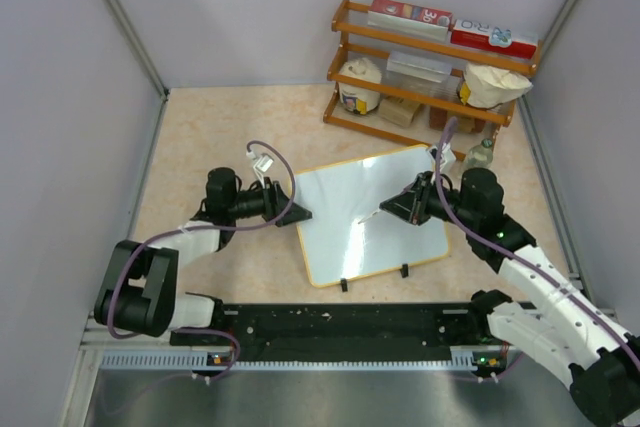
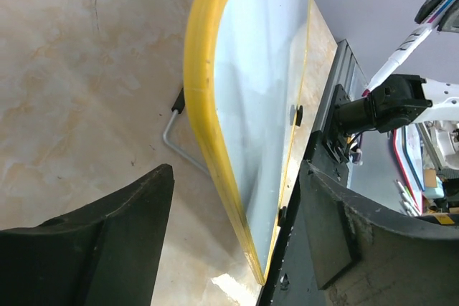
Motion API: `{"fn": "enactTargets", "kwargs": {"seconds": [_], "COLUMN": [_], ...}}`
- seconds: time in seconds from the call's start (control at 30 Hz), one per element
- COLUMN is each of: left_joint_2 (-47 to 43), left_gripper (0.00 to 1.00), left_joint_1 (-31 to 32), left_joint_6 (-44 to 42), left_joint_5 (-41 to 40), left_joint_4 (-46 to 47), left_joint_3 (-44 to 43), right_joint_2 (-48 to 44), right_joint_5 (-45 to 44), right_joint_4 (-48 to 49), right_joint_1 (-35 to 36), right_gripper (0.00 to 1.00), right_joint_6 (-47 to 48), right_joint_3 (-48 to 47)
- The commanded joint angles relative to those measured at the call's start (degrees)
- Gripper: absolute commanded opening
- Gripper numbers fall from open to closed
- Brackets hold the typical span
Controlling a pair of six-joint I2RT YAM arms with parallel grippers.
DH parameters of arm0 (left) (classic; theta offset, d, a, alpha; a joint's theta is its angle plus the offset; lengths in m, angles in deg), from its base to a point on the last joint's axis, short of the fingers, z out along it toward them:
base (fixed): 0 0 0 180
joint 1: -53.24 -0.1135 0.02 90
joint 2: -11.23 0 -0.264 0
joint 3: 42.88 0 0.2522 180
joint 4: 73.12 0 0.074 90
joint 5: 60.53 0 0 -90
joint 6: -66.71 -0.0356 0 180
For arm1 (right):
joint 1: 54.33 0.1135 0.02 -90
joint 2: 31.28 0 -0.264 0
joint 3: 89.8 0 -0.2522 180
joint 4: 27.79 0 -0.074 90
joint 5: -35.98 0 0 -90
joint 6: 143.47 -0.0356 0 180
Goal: Write a sentence on the whiteboard
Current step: Pick up the whiteboard from the center of the board.
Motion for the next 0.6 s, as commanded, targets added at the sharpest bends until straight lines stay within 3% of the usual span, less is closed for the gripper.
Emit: {"fn": "enactTargets", "kwargs": {"seconds": [0.0,0.57], "left_joint_2": [-2.61,-3.14], "left_gripper": [0.75,0.76], "left_joint_1": [0.16,0.16], "left_joint_6": [-1.16,1.65], "left_joint_5": [-0.32,1.35], "left_joint_4": [3.36,8.55], "left_joint_3": [1.08,2.40], "right_joint_2": [0.50,-0.03], "right_joint_5": [0.21,-0.49], "right_joint_4": [2.03,2.91], "right_joint_1": [0.46,0.81], "right_gripper": [0.00,0.00], "right_joint_6": [1.01,0.75], "right_joint_3": [-3.05,-1.47]}}
